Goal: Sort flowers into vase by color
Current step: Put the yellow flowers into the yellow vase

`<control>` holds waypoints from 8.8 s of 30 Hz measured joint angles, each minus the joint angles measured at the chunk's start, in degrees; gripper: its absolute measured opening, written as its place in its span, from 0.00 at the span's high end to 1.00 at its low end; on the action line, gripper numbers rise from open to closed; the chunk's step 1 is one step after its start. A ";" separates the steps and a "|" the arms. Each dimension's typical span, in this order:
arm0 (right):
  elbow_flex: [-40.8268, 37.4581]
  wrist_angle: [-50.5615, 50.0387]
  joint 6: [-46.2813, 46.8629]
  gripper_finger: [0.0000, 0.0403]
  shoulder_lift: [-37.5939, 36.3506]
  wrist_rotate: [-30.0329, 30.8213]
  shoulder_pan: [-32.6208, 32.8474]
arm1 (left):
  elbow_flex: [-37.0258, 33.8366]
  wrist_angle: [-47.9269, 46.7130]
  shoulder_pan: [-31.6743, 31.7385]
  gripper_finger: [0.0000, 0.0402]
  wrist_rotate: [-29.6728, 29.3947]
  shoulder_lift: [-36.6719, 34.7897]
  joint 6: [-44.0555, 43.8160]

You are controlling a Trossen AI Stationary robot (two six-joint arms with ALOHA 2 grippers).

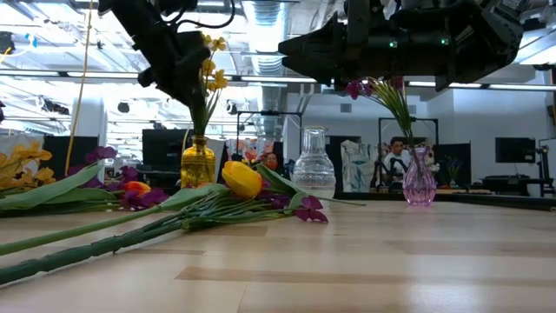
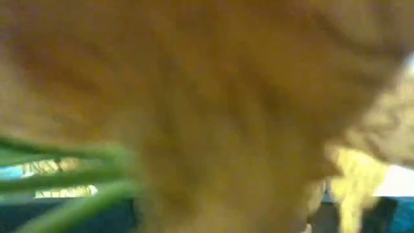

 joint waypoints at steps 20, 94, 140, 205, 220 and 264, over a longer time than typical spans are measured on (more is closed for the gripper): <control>0.00 0.00 0.00 0.37 0.00 0.00 0.00 | 0.00 -2.48 0.00 0.64 0.82 0.02 1.31; 0.00 0.05 0.00 0.37 0.00 0.00 0.00 | 22.34 -34.28 -2.46 0.43 6.40 -0.20 4.10; 0.00 0.04 -0.02 0.37 0.00 -0.02 0.11 | 9.15 -49.75 -44.27 0.43 20.36 -0.18 -72.00; 0.01 -0.15 -0.02 0.37 0.00 -0.02 0.11 | -15.06 -16.20 -57.40 0.63 25.84 15.82 -95.36; 0.01 -0.13 -0.02 0.37 0.00 -0.02 0.11 | -15.02 -16.14 -57.40 0.97 25.79 15.86 -95.56; 0.00 -0.11 -0.02 0.37 0.00 -0.02 0.11 | 12.85 -35.66 -57.42 1.00 -13.17 15.95 -76.35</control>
